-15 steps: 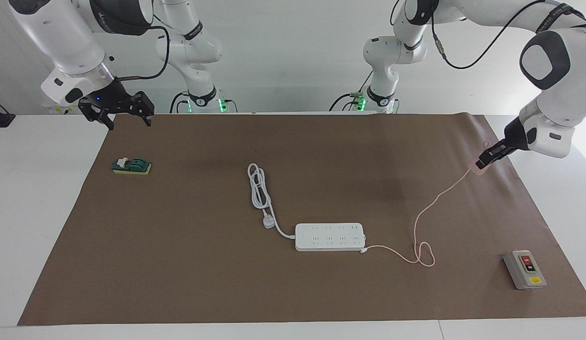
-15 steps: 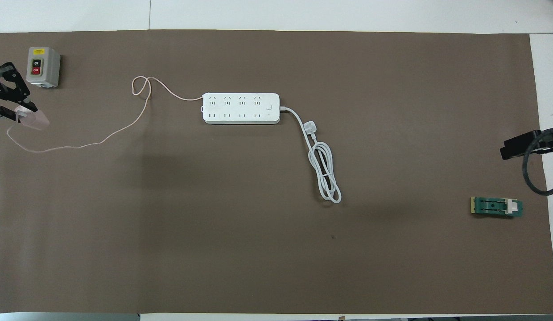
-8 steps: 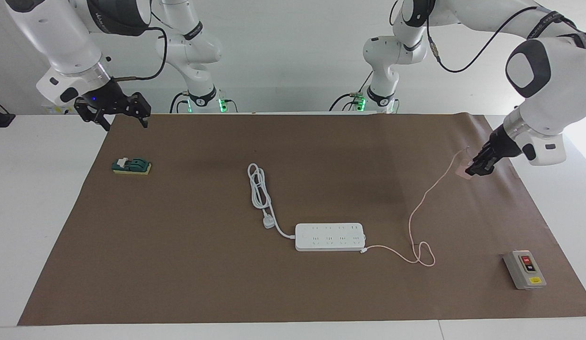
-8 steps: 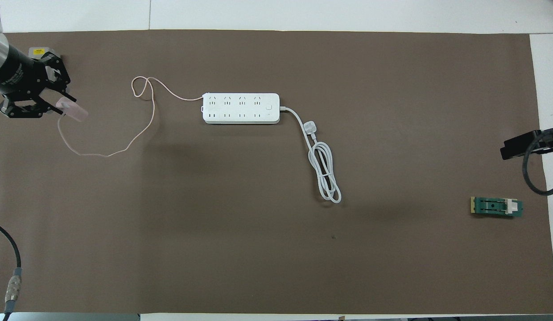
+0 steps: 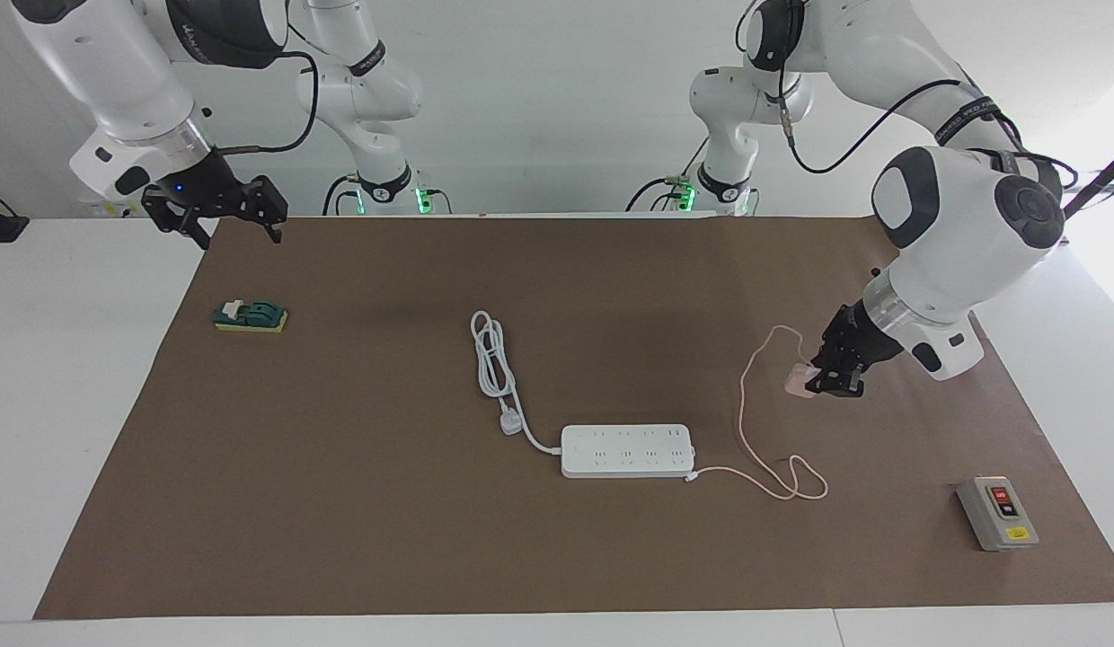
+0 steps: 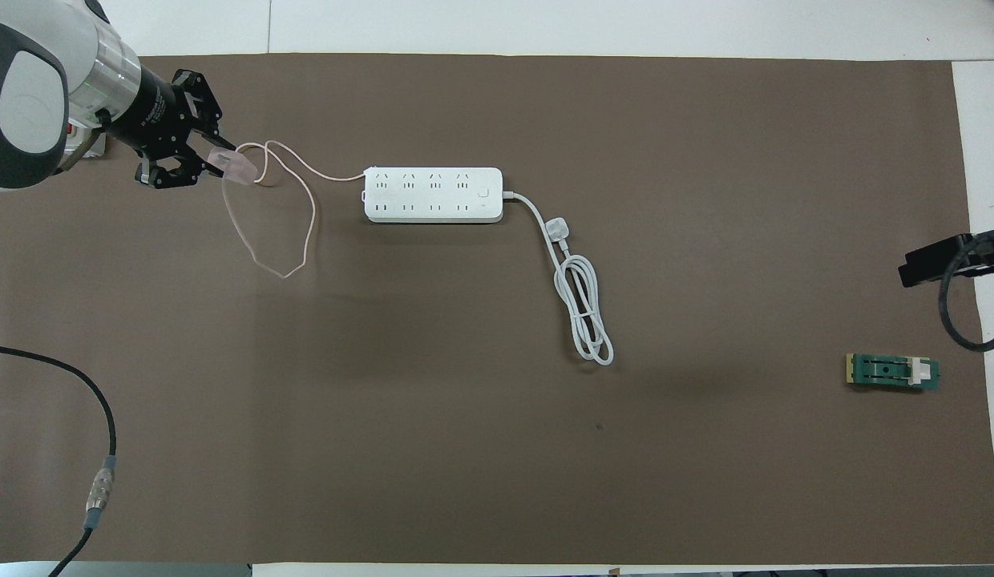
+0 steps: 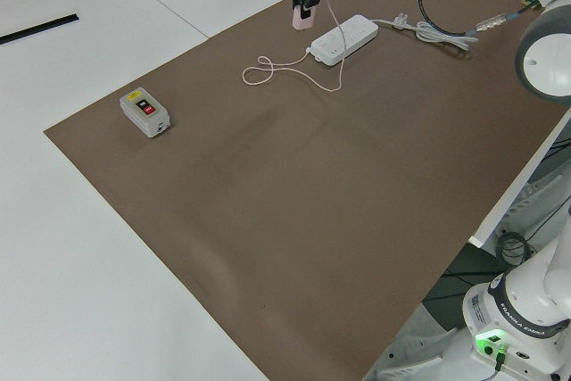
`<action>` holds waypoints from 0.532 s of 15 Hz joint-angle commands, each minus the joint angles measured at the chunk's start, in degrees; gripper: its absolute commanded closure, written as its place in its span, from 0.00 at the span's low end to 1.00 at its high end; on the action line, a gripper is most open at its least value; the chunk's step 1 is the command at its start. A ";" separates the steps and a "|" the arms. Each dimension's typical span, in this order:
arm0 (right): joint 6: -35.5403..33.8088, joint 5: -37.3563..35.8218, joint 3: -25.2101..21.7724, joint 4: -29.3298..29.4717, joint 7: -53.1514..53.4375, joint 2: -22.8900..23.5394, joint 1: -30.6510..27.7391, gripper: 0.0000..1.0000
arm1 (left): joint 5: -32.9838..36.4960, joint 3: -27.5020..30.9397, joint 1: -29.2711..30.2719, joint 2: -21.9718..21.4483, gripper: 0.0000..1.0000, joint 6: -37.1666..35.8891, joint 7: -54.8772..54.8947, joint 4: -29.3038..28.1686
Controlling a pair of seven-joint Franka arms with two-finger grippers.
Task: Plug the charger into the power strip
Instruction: 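Carry the charger with the left gripper to the power strip's end socket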
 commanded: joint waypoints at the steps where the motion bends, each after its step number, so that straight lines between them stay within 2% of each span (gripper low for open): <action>1: 0.26 -0.86 0.67 -0.88 -0.57 -0.81 -0.73 0.00 | -0.86 0.68 -1.81 0.71 1.00 2.49 -5.99 0.77; 4: 0.44 -0.86 0.67 -0.88 -0.83 -0.90 -0.90 0.00 | -1.38 0.59 -3.48 1.85 1.00 3.82 -10.75 0.51; 8: 0.53 -0.78 0.67 -0.70 -0.48 -1.25 -0.90 0.00 | -1.47 0.59 -5.94 3.08 1.00 6.01 -11.19 -0.72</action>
